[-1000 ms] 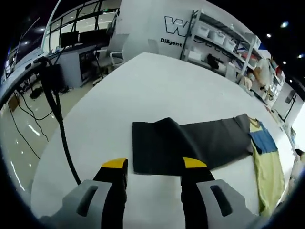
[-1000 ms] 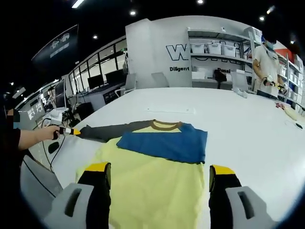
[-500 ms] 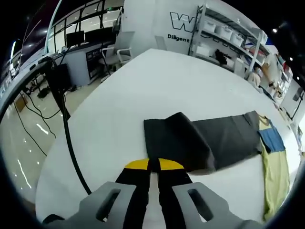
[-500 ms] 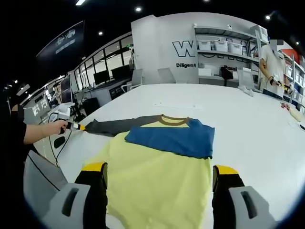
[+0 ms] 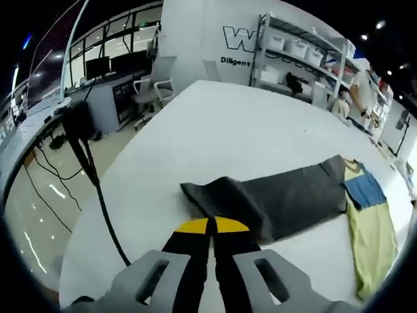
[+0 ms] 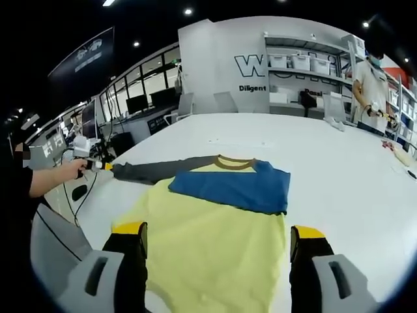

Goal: Fold the garment on the visible template until the final outline fits inside the template.

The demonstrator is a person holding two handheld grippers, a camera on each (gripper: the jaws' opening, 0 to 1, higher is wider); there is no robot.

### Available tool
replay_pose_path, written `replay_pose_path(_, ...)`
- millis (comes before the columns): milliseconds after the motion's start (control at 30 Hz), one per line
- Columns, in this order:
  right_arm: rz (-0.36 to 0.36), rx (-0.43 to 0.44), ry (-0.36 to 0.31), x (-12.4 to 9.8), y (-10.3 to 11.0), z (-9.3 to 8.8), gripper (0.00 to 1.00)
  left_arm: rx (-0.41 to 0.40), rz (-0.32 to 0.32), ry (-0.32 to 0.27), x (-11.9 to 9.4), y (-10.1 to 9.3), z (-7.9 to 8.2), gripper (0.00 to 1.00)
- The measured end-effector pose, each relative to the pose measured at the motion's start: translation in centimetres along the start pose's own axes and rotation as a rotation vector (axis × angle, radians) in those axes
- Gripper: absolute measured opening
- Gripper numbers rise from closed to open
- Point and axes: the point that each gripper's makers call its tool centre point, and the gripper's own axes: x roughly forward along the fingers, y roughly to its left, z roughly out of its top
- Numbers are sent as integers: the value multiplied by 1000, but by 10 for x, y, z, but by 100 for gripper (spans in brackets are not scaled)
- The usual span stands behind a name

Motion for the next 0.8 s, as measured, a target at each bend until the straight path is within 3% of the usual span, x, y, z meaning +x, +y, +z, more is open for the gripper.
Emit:
replay_pose_path(133,4,4,9,1,2,-3,88,-32,-44,-18,-1,-21,10,0)
replay_pose_path(333,9,6,13,3,2,-4,89,-6,-105,-71,-6,-54,31,0)
replay_pose_path(500,9,9,16,2,2,-6,89,71,-166,-96,-9,-89,46,0)
replay_pose_path(800,6,7,26,2,0,-11,89,65,-257,-121,-10,-142,63,0)
